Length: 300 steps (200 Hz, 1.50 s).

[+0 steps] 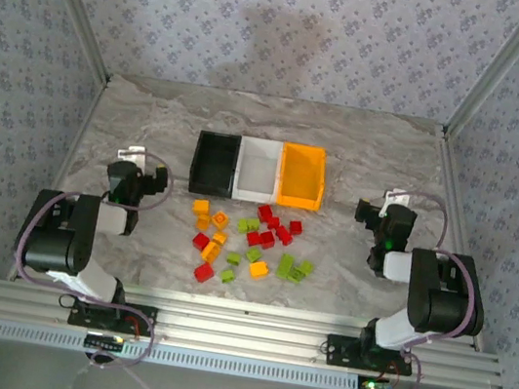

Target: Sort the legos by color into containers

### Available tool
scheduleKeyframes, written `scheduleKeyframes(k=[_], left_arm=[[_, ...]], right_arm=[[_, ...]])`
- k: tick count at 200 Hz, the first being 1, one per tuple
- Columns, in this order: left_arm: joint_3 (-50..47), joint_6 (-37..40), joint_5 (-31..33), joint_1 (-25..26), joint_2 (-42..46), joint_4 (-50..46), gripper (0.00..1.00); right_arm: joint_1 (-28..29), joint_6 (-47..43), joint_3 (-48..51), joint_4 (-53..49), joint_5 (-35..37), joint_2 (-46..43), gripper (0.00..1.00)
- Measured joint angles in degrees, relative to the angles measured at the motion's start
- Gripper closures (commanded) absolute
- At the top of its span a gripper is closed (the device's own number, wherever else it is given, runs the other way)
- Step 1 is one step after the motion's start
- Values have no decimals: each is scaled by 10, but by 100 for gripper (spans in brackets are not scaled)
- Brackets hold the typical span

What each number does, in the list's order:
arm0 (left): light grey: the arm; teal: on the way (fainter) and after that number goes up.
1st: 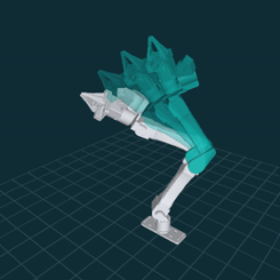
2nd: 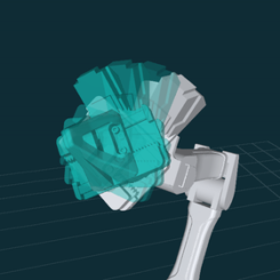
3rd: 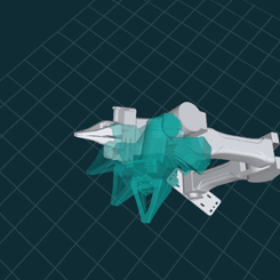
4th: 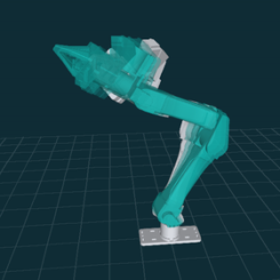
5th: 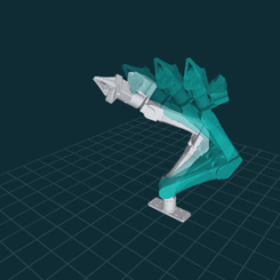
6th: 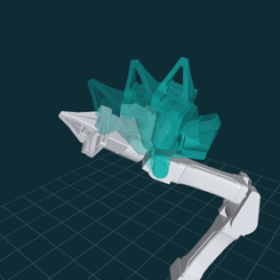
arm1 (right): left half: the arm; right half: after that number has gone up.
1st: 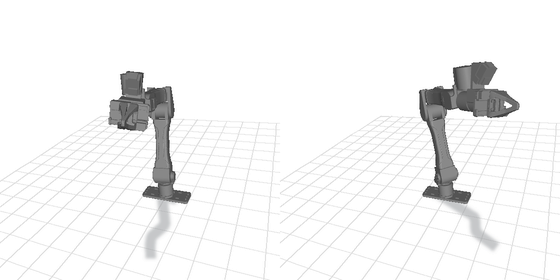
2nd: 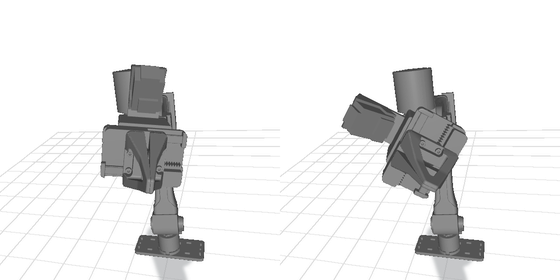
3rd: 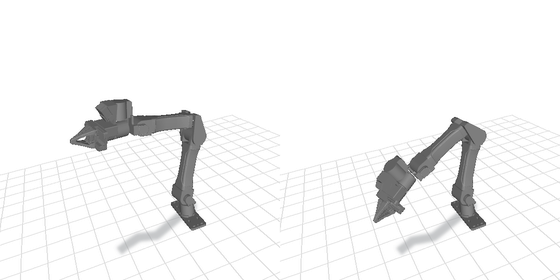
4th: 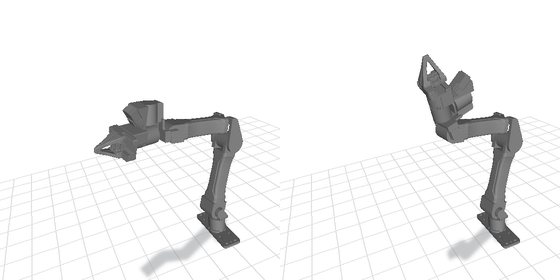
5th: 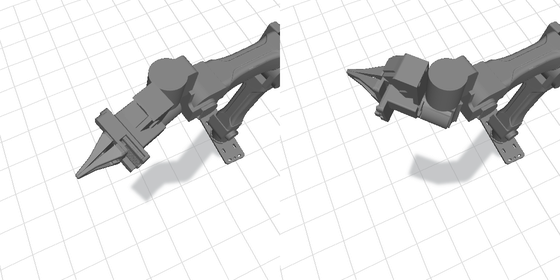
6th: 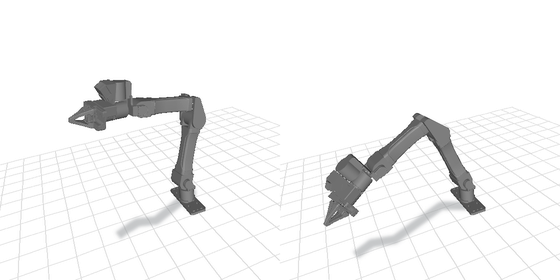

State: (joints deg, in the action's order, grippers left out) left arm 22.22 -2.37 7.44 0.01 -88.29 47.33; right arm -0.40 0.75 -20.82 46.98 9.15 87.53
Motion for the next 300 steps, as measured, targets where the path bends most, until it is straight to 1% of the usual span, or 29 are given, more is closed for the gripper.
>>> scheduleKeyframes(k=[217, 245, 270, 284, 300], left_arm=[[1, 0, -3, 1, 2, -7, 1], [32, 0, 31, 14, 63, -108, 1], [43, -21, 51, 20, 159, -148, 1], [38, -45, 59, 20, 222, -156, 0], [27, -84, 64, 20, 293, -162, 0]], right_arm=[[0, 0, -1, -3, 0, -2, 0], [15, -4, -47, -104, 22, -39, 0], [40, 2, -95, -172, 59, -88, 0], [60, 15, -102, -204, 92, -123, 0], [96, 41, -114, -258, 162, -156, 0]])
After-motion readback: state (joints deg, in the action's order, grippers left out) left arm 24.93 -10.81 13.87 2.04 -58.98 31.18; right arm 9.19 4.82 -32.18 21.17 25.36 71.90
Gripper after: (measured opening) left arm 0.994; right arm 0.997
